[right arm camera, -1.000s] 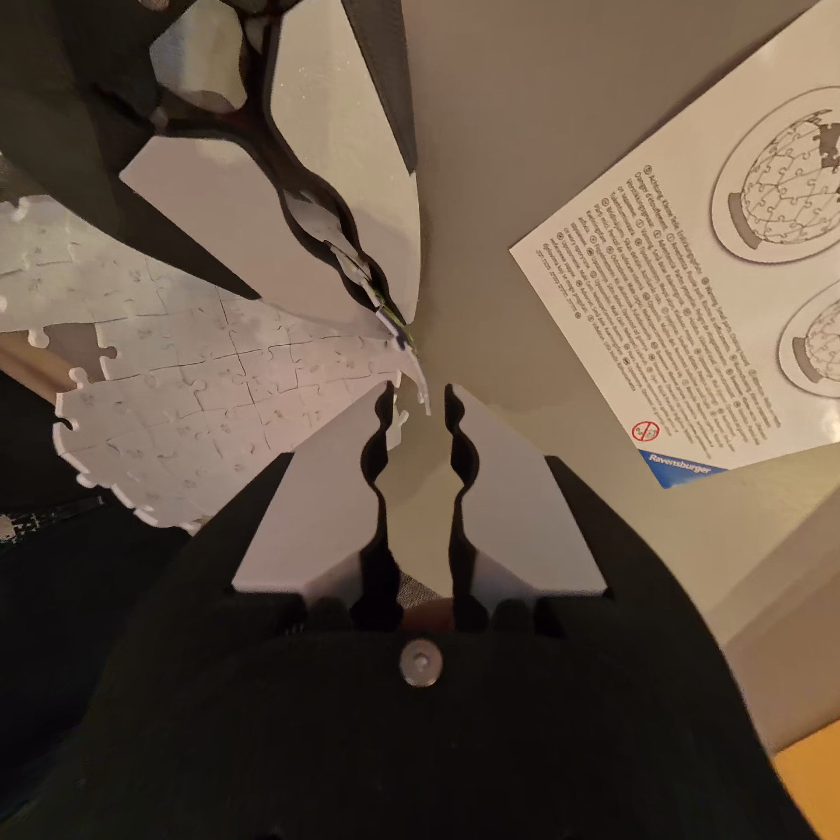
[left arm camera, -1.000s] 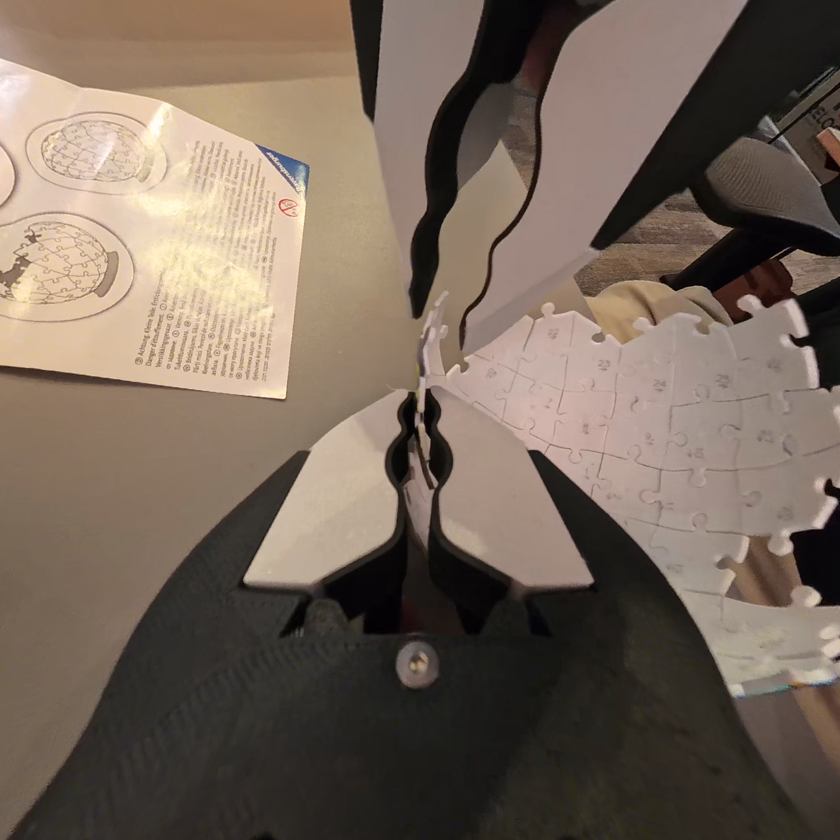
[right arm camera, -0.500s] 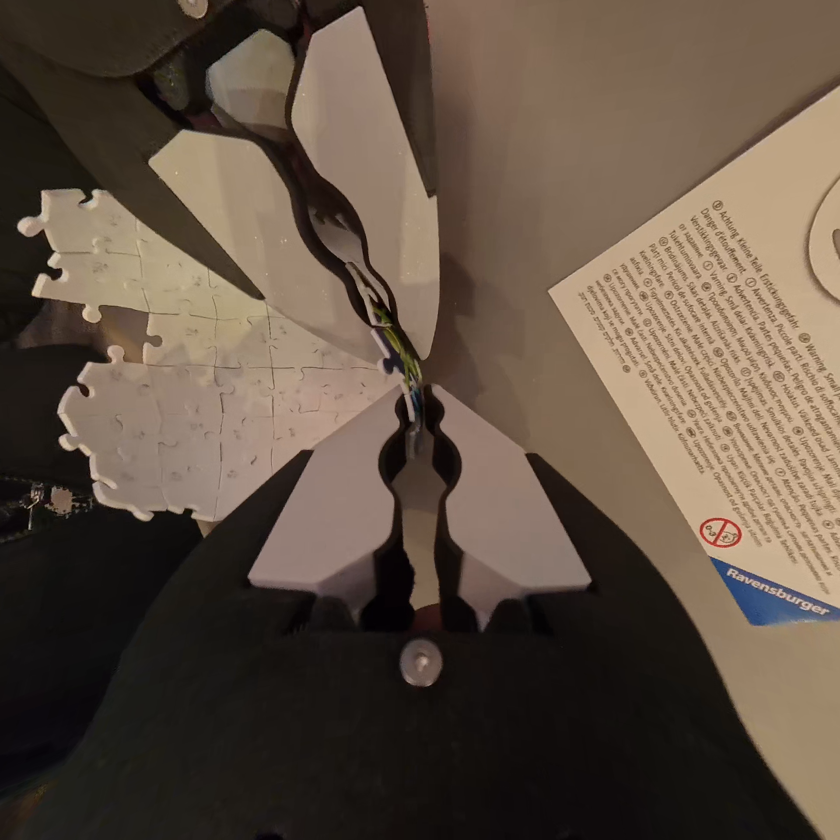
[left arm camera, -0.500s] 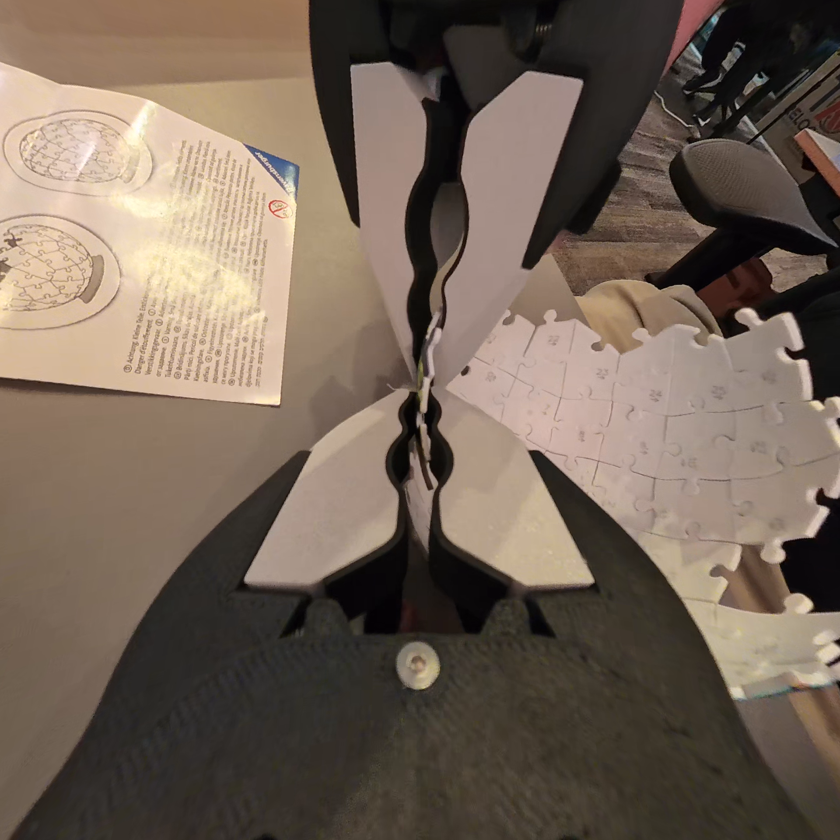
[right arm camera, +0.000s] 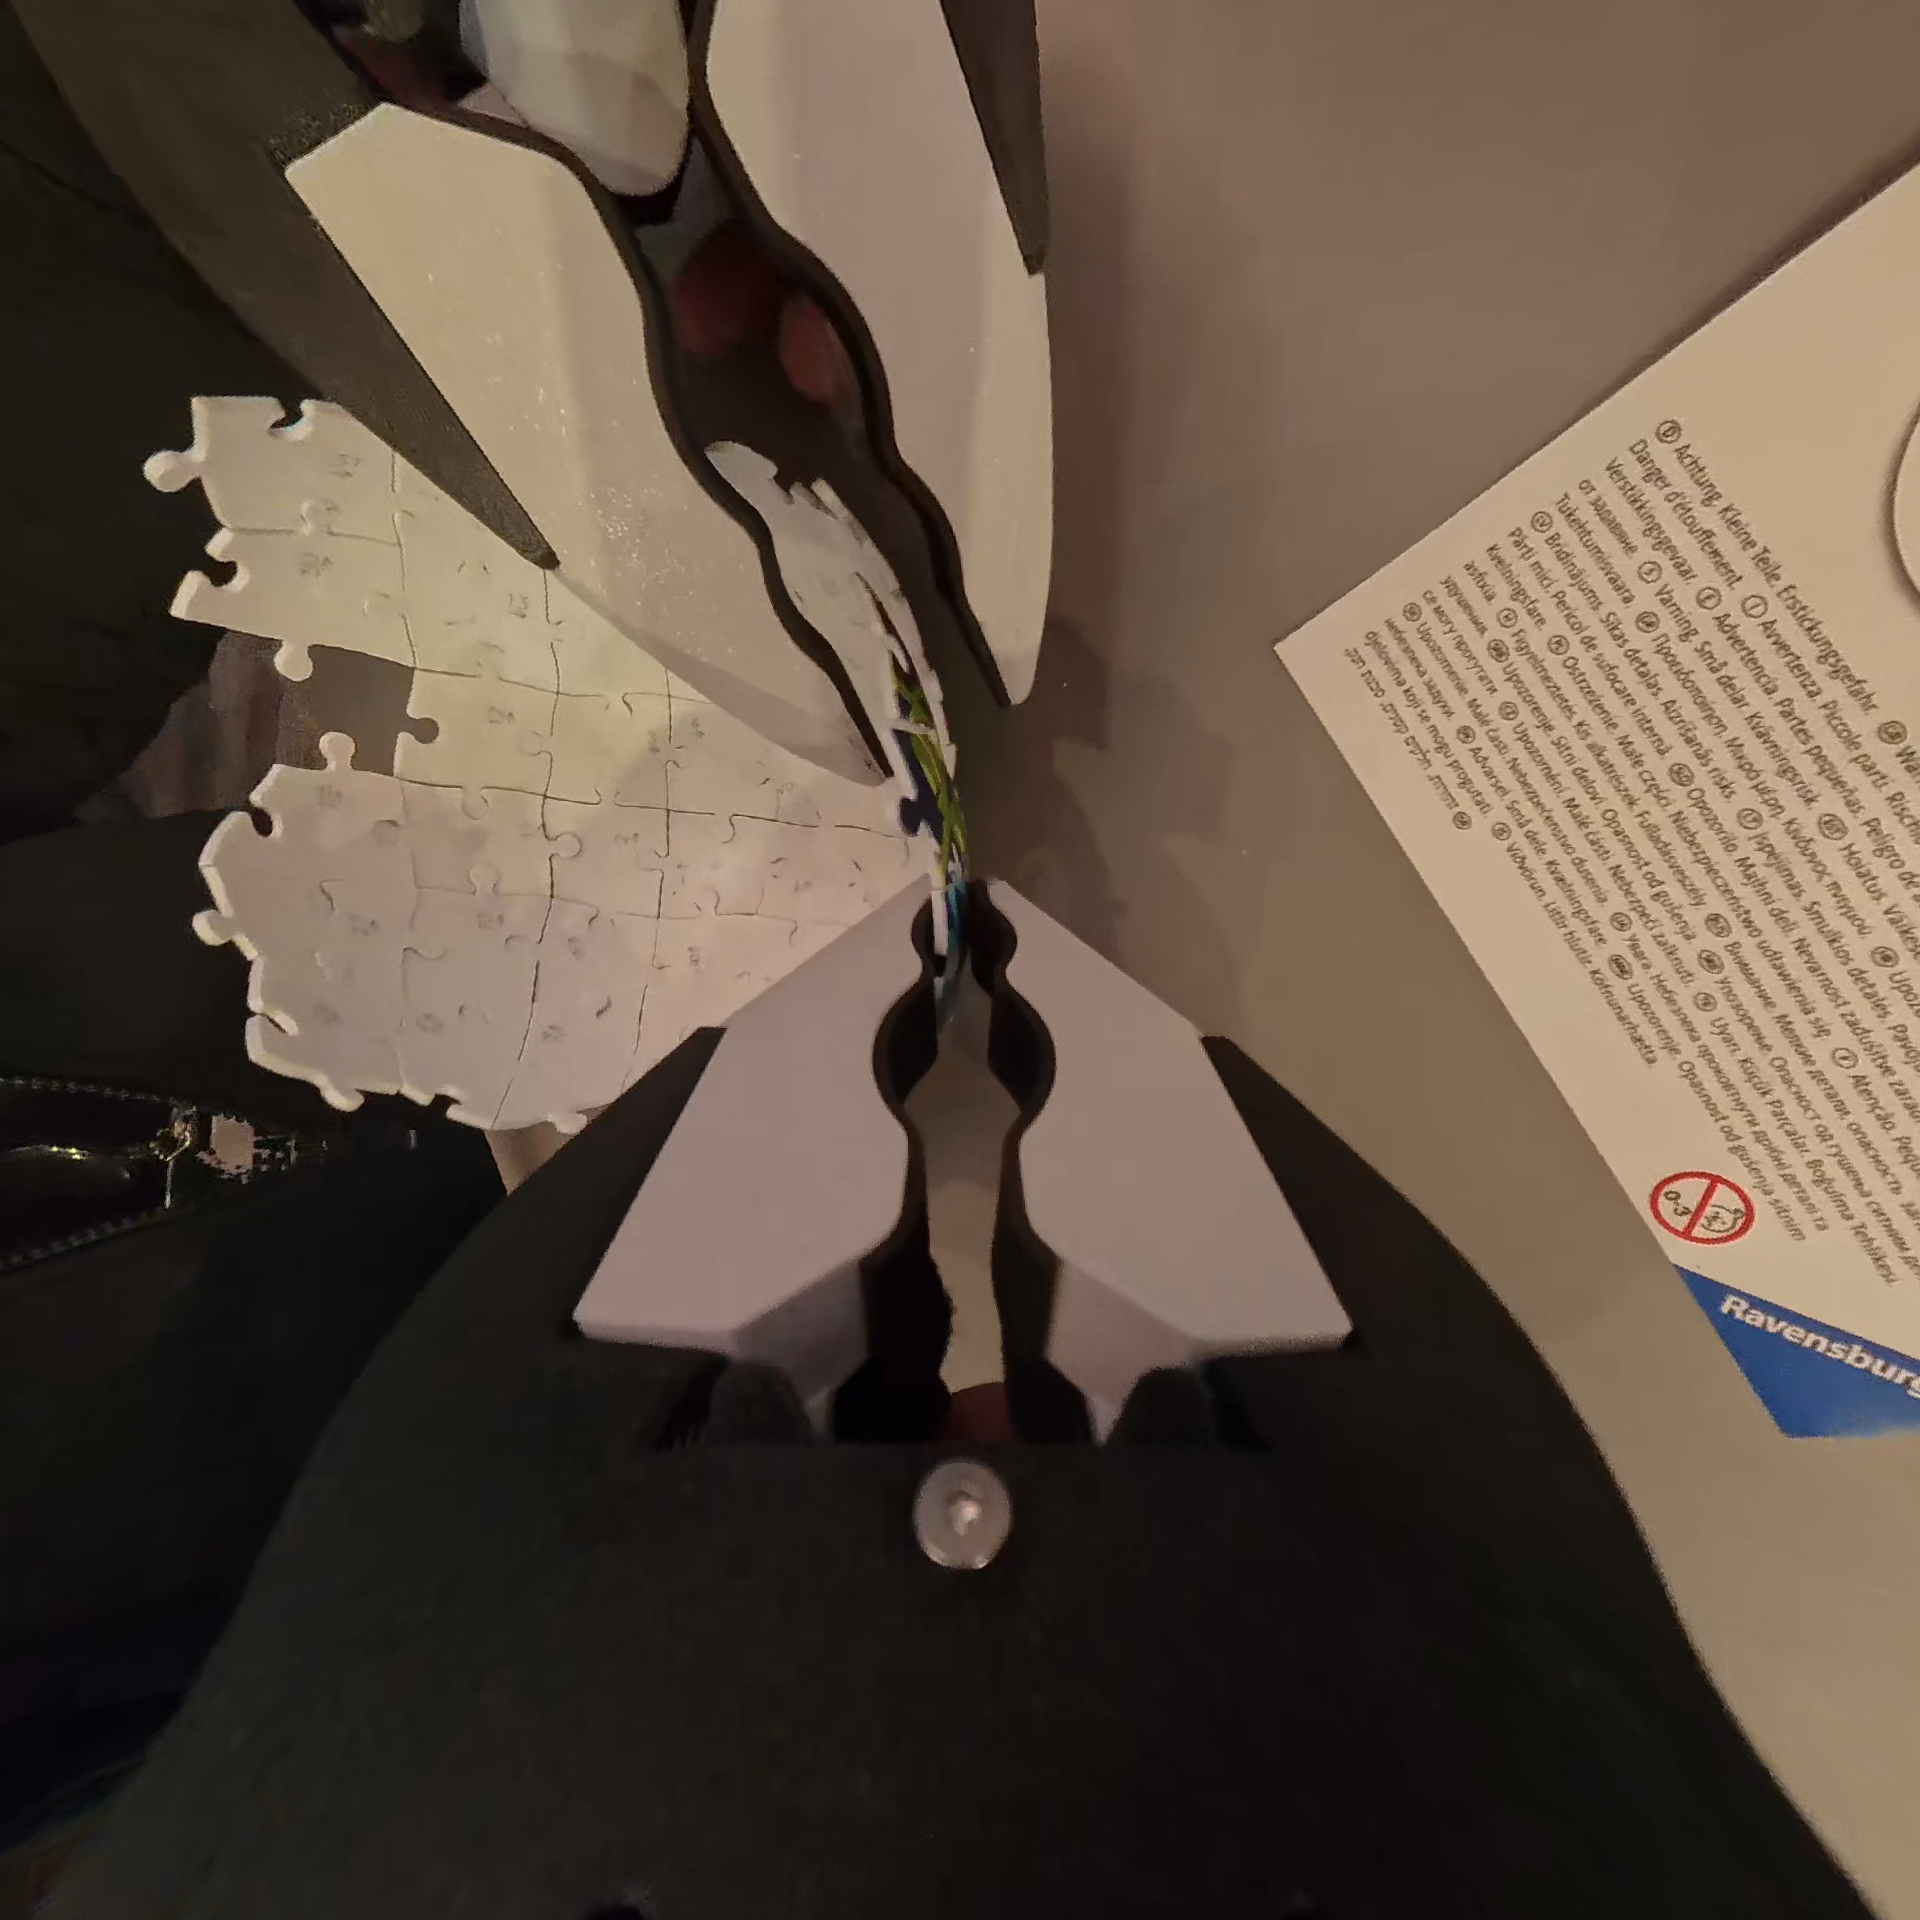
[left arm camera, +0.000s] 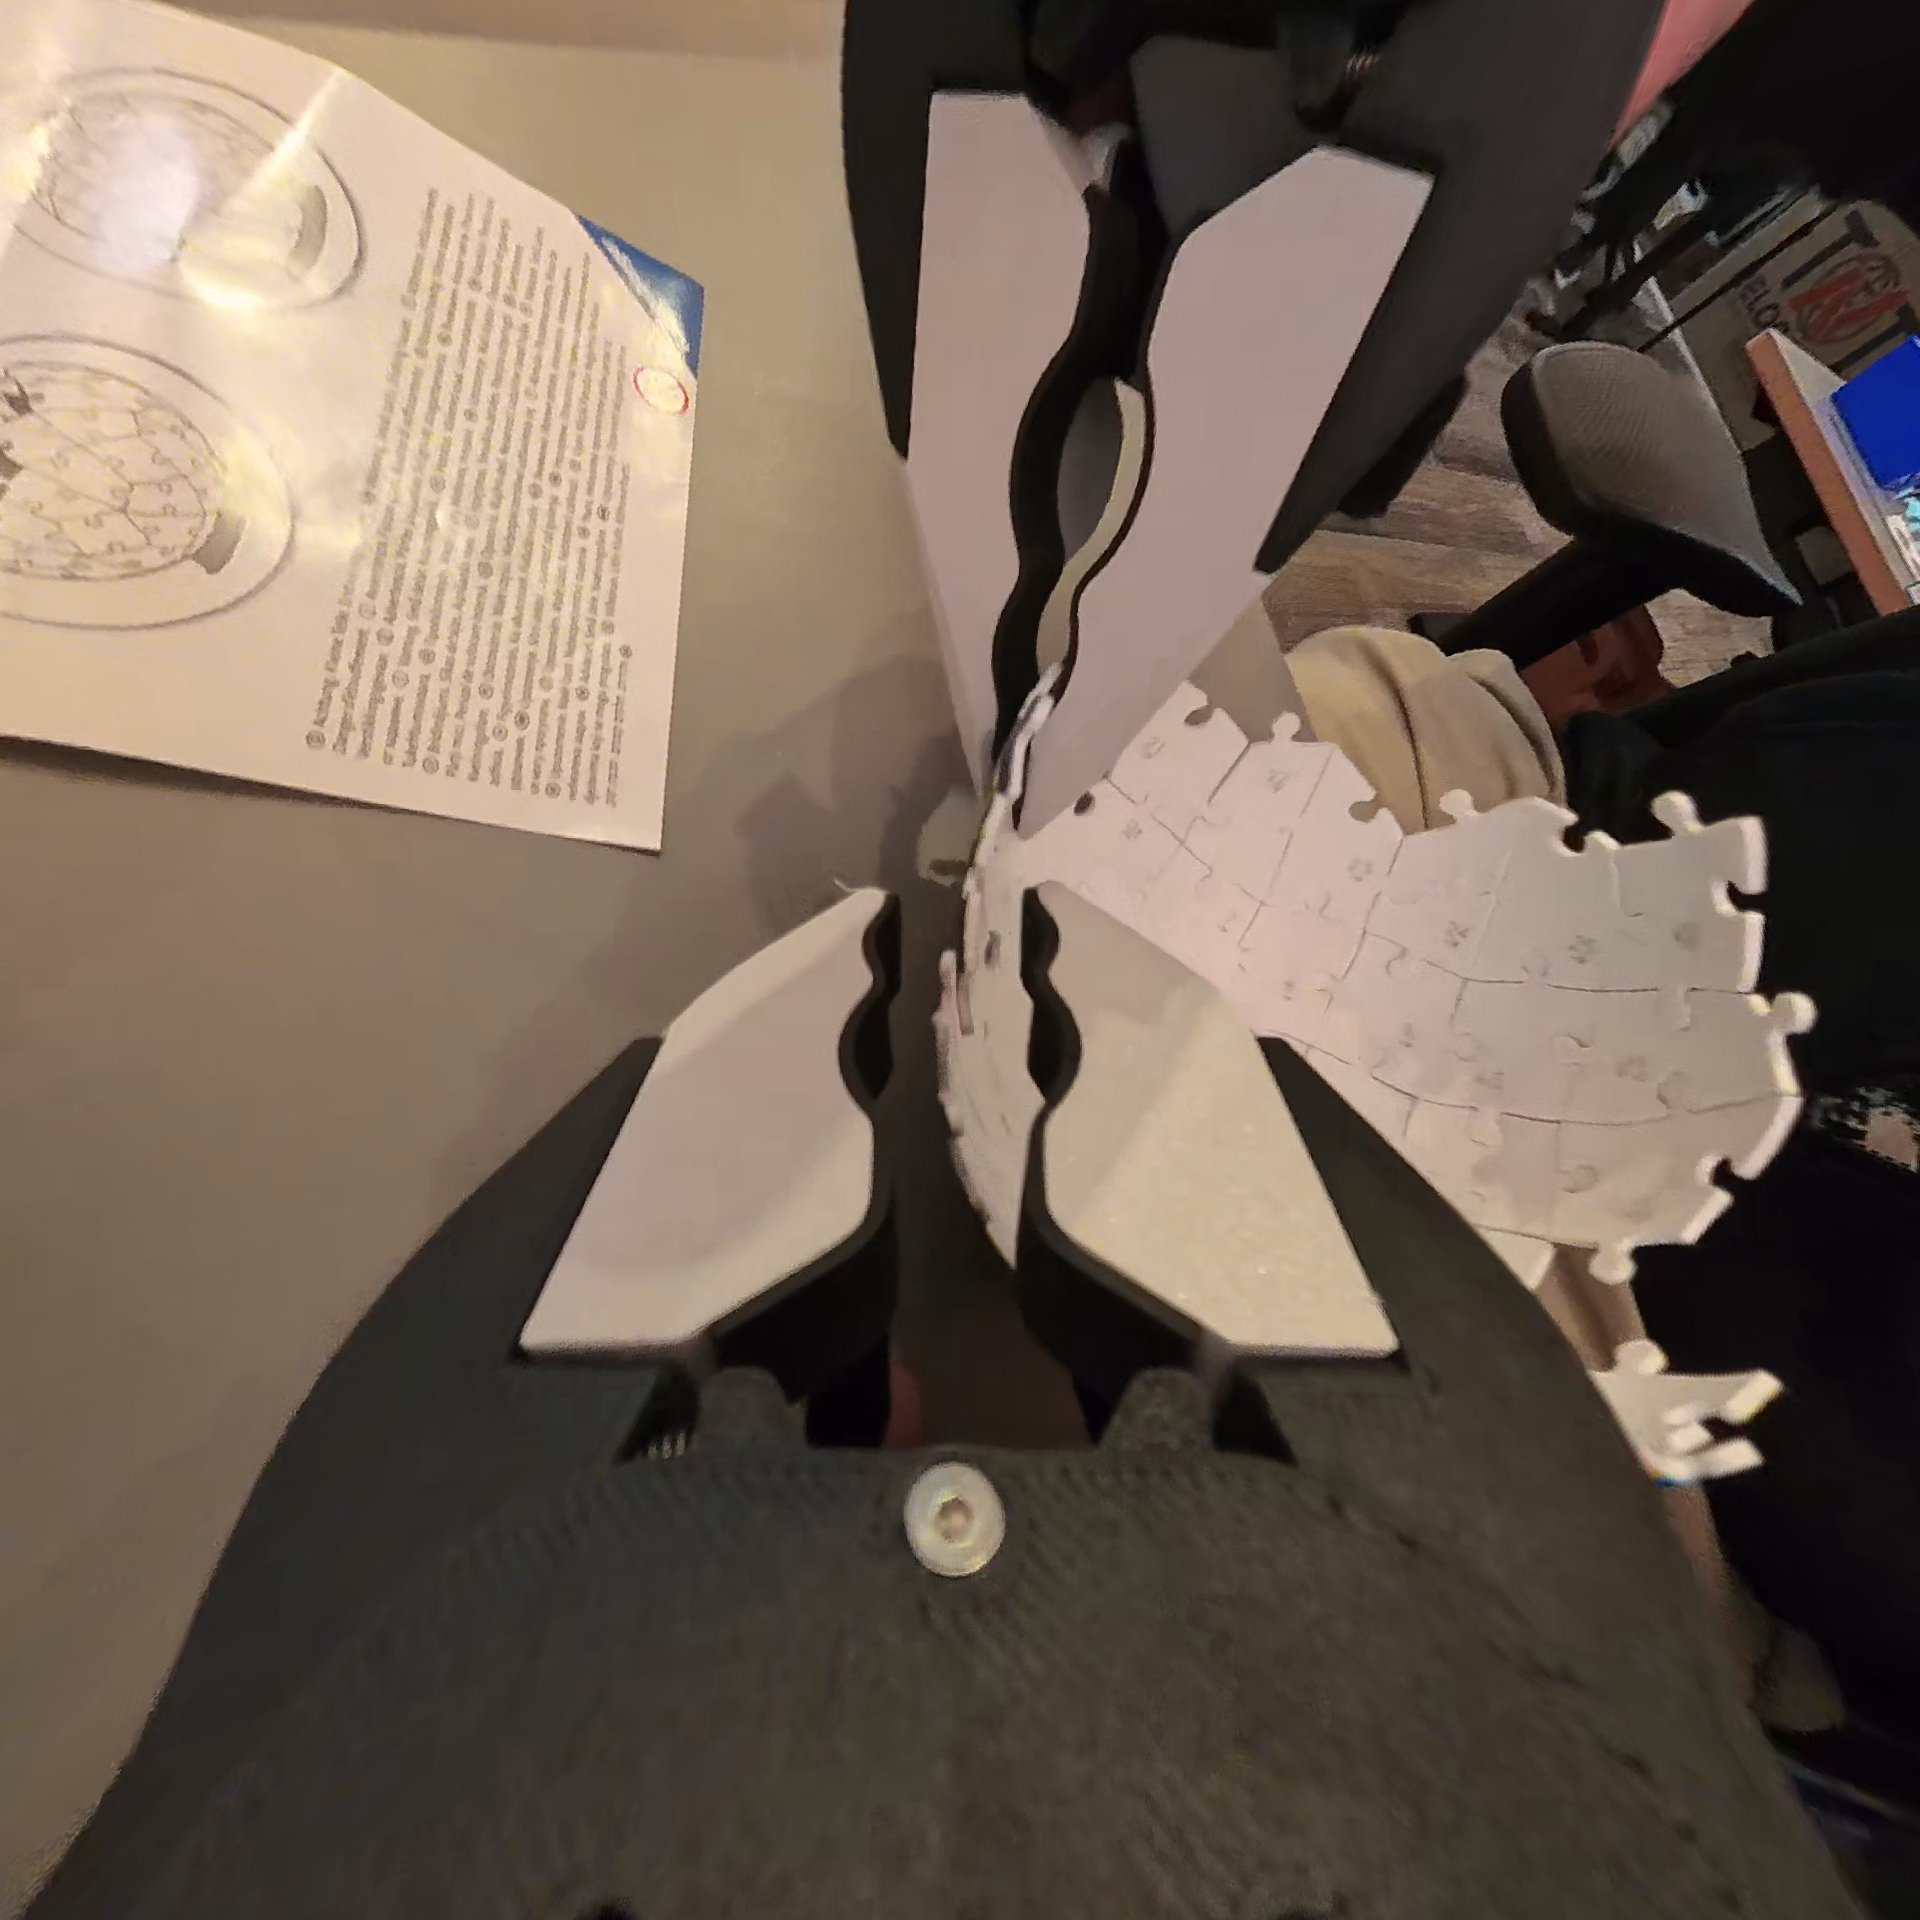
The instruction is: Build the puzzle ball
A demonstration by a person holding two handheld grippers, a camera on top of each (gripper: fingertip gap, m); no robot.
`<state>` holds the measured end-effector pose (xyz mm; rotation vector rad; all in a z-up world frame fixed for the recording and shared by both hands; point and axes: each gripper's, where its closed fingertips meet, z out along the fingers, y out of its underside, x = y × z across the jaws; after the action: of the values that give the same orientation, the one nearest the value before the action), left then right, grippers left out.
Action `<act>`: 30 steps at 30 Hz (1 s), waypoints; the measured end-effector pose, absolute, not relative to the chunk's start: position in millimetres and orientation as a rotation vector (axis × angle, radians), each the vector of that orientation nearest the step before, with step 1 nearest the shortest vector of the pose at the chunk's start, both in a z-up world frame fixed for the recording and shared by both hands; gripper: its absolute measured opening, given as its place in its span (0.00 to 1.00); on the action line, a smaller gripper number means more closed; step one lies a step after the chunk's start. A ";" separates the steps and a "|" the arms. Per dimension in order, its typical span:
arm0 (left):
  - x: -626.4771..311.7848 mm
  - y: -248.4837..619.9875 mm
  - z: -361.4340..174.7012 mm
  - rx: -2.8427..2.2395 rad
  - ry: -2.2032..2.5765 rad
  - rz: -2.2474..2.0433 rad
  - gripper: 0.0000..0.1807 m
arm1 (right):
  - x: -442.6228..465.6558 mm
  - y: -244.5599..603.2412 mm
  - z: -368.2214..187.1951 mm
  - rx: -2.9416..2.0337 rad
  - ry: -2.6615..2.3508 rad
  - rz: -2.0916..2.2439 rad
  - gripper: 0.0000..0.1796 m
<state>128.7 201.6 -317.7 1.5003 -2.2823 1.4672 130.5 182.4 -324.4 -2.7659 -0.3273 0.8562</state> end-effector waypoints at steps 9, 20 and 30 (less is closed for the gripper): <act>123.7 204.8 -320.9 1.530 -2.219 1.339 0.14 | 130.1 181.8 -325.0 -2.789 -0.324 0.825 0.00; 109.5 218.2 -324.0 1.552 -2.210 1.156 0.12 | 132.8 182.5 -325.7 -2.812 -0.301 0.818 0.00; 108.7 213.6 -330.2 1.509 -2.226 1.085 0.04 | 132.8 181.2 -326.8 -2.835 -0.293 0.823 0.00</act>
<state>108.7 213.6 -330.2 1.5085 -2.2265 1.0848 132.8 181.2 -326.8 -2.8355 -0.2926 0.8226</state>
